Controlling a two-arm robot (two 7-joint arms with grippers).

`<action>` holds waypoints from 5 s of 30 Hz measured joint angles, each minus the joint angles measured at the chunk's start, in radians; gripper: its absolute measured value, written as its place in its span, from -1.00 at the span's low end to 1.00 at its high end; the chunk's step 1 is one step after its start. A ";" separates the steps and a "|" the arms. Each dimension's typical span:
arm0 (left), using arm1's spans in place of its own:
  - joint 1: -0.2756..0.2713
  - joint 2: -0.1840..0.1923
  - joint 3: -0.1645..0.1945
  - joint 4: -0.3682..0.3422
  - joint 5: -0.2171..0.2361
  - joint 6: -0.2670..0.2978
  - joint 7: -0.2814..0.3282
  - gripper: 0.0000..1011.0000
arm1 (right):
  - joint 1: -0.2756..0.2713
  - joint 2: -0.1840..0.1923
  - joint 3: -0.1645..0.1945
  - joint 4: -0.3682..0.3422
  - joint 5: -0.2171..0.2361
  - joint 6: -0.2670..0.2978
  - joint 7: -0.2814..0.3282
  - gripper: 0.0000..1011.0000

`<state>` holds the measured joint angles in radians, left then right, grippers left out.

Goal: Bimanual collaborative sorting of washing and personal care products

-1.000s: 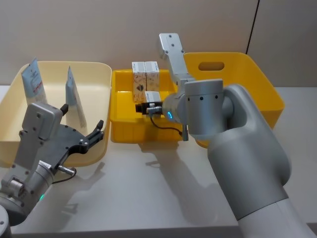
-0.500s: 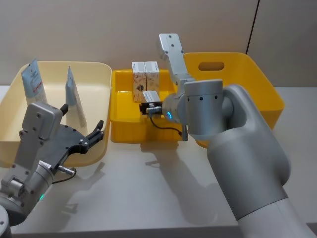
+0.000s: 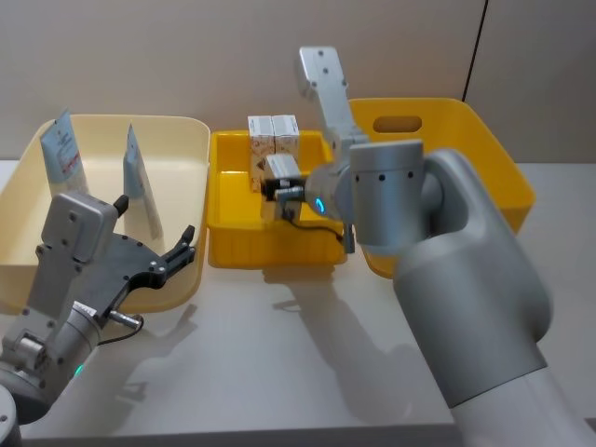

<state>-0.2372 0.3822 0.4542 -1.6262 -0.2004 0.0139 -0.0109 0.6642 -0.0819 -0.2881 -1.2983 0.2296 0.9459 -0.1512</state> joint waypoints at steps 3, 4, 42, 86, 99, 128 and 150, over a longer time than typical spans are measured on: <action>0.000 0.000 0.000 0.000 0.000 0.000 0.000 0.98 | 0.005 0.006 -0.004 -0.019 -0.002 -0.010 0.009 -0.12; 0.000 0.000 0.000 0.000 0.000 0.000 0.000 0.98 | 0.005 0.006 -0.004 -0.019 -0.002 -0.010 0.009 -0.12; 0.000 0.000 0.000 0.000 0.000 0.000 0.000 0.98 | 0.070 0.190 0.077 -0.164 -0.121 -0.169 0.006 -0.12; 0.000 0.000 0.000 0.000 0.000 0.000 0.000 0.98 | 0.205 0.203 0.128 0.241 0.012 -0.036 0.287 0.98; 0.000 0.000 0.000 0.000 0.000 0.000 0.000 0.98 | 0.217 0.201 0.126 0.268 0.019 -0.033 0.305 0.98; -0.051 -0.024 -0.014 0.012 -0.004 0.012 -0.023 0.98 | 0.222 0.199 0.125 0.281 0.022 -0.031 0.314 0.98; -0.088 -0.069 -0.041 0.052 0.033 0.050 0.025 0.98 | 0.222 0.199 0.125 0.283 0.022 -0.031 0.314 0.98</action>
<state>-0.3251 0.3128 0.4134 -1.5742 -0.1670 0.0641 0.0145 0.8862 0.1175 -0.1633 -1.0158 0.2515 0.9148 0.1632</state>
